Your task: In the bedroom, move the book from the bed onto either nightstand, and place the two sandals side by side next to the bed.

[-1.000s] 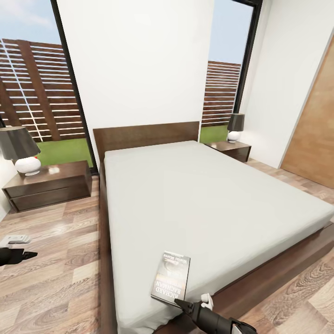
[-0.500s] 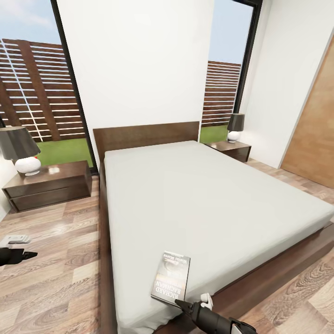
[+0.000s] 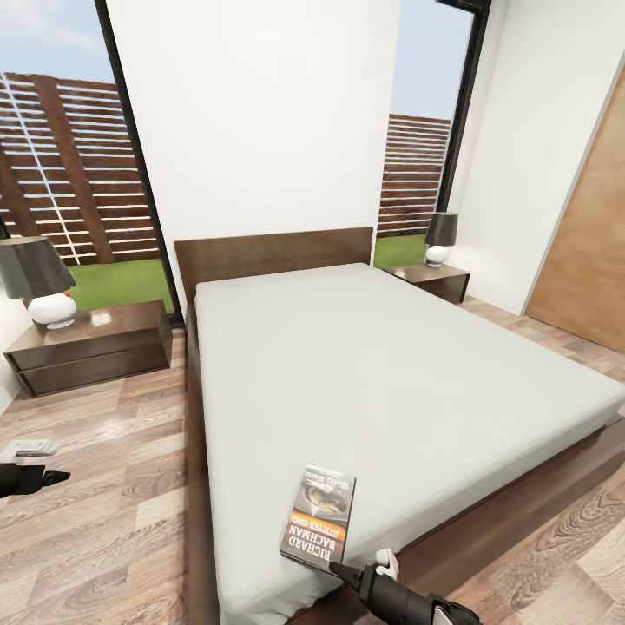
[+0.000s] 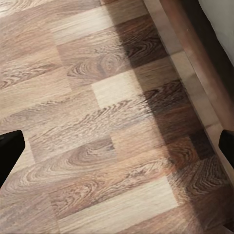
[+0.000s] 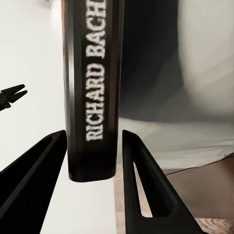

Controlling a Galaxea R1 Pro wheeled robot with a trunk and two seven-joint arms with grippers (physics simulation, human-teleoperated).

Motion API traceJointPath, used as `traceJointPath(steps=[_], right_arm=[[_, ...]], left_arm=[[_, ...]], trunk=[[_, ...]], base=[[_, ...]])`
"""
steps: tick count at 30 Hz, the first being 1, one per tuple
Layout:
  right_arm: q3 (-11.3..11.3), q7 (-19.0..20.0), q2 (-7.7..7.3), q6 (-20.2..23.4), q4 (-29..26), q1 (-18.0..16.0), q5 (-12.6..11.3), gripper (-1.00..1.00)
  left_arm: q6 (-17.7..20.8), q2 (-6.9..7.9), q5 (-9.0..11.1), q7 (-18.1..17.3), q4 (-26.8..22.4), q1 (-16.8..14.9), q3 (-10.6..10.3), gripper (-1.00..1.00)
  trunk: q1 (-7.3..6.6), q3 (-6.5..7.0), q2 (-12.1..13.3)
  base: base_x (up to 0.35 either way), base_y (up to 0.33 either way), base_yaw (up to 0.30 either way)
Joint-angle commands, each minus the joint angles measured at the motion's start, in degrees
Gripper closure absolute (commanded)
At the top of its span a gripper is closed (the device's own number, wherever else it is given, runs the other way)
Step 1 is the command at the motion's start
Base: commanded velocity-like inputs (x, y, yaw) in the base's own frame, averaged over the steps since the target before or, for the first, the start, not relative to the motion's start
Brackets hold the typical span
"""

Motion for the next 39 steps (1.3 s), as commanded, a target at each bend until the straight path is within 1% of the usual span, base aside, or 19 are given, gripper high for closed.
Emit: traceJointPath(steps=[1, 14, 39], right_arm=[[-0.4, 0.2, 0.07, 0.6, -0.1, 0.0, 0.5, 1.0], [-0.4, 0.2, 0.11, 0.6, -0.1, 0.0, 0.5, 1.0], [-0.3, 0.6, 0.12, 0.5, 0.0, 0.0, 0.5, 1.0]], left_arm=[[0.5, 0.05, 0.6, 0.0, -0.1, 0.0, -0.3, -1.0], [0.5, 0.05, 0.6, -0.1, -0.1, 0.0, -0.1, -1.0], [0.5, 0.05, 0.6, 0.0, -0.1, 0.0, -0.3, -1.0]], trunk=[[-0.01, -0.06, 0.0], [-0.01, -0.06, 0.0], [-5.5, 4.43, 10.0]], base=[[0.0, 0.0, 0.0], [0.0, 0.0, 0.0], [0.0, 0.0, 0.0]])
